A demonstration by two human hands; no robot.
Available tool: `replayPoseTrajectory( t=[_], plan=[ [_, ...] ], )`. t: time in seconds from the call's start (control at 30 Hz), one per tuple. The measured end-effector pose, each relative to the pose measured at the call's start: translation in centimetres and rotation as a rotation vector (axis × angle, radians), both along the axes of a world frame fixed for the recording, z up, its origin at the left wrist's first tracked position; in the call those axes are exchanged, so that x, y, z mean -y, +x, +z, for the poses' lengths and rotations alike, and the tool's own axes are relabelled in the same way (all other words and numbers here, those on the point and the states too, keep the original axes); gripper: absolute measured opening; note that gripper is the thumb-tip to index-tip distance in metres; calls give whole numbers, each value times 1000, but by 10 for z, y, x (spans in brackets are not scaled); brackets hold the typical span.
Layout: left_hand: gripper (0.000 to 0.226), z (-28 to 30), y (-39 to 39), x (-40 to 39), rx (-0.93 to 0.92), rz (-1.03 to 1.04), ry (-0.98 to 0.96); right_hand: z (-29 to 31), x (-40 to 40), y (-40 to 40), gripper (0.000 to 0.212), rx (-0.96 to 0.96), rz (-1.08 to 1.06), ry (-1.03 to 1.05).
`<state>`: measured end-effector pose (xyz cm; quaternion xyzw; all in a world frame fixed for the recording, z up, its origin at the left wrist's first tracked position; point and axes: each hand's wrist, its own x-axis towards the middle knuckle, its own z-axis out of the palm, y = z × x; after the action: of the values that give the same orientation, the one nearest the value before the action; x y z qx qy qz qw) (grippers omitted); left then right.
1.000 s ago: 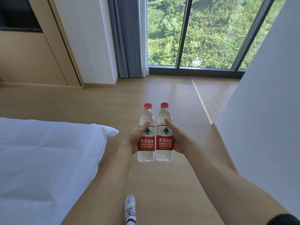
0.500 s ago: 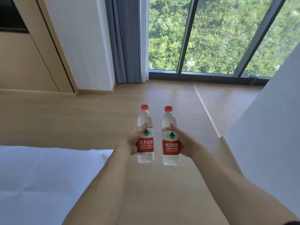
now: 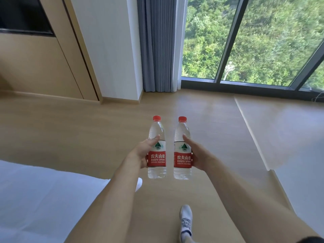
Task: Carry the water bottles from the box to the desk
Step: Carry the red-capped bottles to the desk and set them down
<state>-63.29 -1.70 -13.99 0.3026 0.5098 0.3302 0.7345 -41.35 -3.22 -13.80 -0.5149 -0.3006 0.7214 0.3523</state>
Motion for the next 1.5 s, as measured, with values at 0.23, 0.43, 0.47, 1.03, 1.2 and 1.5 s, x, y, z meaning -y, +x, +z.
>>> replayPoseTrajectory(
  t=[0.23, 0.43, 0.47, 1.03, 1.2, 1.5],
  plan=[
    [37, 4, -4, -113, 85, 155, -7, -1, -145, -11, 72, -27, 133, -23],
    [44, 15, 5, -201, 112, 232, -14, 10, -254, -10, 65, -28, 226, -11],
    [48, 17, 7, -213, 115, 238, -17, 12, -269, -11, 65, -29, 239, -11],
    [71, 3, -95, -396, 174, 355, -37, 18, -486, -132, 59, -6, 406, -7],
    [71, 9, -162, -461, 173, 385, -30, 24, -562, -204, 59, 14, 456, -10],
    [53, 23, -292, -523, 105, 545, 19, 26, -653, -348, 56, 33, 583, 12]
  ],
)
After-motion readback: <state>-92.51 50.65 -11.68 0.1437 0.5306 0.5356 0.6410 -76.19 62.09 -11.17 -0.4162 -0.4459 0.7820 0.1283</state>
